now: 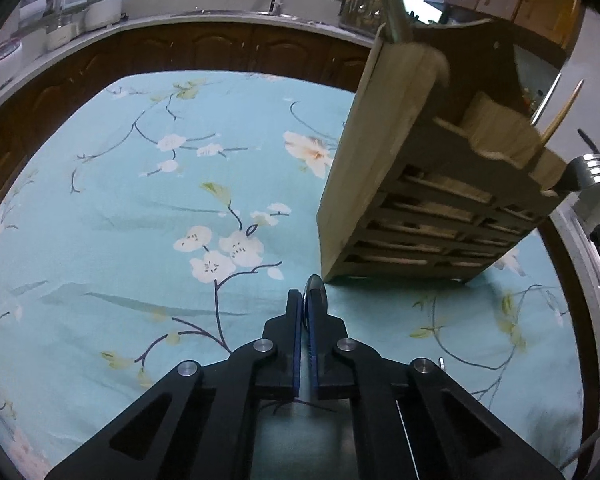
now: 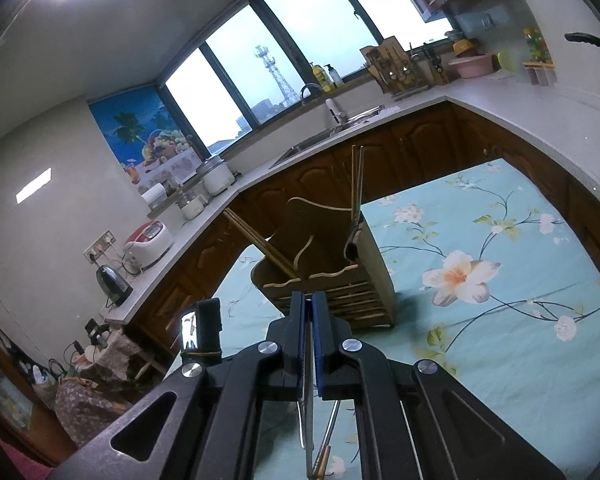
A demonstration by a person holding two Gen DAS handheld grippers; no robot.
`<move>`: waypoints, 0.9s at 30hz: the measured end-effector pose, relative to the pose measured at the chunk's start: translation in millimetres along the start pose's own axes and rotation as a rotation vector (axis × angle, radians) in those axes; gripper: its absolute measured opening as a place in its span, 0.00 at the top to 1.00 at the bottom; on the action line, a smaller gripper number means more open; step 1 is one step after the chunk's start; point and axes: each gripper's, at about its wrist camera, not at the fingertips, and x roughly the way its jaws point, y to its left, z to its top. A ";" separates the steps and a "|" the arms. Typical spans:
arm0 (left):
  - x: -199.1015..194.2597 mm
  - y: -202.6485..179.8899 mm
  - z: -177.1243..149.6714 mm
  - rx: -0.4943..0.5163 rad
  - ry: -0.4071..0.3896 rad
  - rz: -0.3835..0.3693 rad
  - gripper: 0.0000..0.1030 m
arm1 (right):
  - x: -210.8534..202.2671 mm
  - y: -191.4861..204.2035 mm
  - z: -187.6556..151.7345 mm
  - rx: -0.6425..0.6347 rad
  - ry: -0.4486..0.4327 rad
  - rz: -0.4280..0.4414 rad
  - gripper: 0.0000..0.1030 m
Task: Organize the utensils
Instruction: 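Raise both tools and bring the held utensils above the caddy opening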
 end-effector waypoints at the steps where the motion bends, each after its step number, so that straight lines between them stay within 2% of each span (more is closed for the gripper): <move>1: -5.0 0.2 -0.9 0.001 -0.010 -0.011 0.99 | -0.2 0.1 0.1 -0.001 -0.001 0.000 0.97; 9: -61.4 2.9 -9.2 0.010 -0.096 -0.036 0.99 | -6.8 2.1 2.6 -0.004 -0.019 0.002 0.97; 18: -154.1 5.0 -16.1 0.001 -0.260 -0.051 0.99 | -17.5 20.8 12.9 -0.041 -0.070 0.006 0.97; 27: -224.8 -0.5 -14.6 0.017 -0.452 0.003 0.99 | -23.2 39.0 32.7 -0.101 -0.146 -0.002 0.97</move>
